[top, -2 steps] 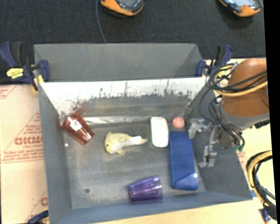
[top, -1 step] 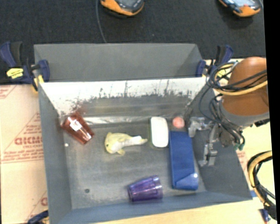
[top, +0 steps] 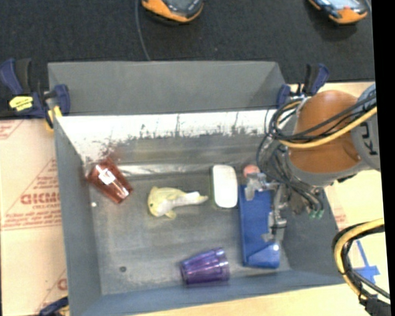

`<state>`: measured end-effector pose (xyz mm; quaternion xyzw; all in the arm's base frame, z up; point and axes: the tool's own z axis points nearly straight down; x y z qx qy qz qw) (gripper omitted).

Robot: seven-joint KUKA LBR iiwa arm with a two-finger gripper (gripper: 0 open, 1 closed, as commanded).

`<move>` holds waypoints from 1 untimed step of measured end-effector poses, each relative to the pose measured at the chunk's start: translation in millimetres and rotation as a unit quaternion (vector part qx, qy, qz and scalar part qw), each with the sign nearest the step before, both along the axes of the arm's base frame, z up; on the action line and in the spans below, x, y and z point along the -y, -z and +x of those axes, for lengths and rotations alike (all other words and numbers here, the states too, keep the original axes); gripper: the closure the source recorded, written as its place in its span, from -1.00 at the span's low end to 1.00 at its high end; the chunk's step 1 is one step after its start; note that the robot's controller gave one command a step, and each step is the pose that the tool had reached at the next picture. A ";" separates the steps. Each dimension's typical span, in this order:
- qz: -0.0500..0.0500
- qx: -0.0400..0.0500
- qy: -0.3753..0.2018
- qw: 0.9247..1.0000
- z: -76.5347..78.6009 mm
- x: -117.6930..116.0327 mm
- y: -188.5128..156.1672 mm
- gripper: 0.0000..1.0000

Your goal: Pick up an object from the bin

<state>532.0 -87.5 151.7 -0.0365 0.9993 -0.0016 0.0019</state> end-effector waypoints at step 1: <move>-0.001 0.001 -0.062 0.998 7.3 -36.0 55.1 -1.00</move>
Offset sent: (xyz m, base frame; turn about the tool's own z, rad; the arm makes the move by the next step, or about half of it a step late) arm -0.0147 0.0900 -0.0817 -0.2321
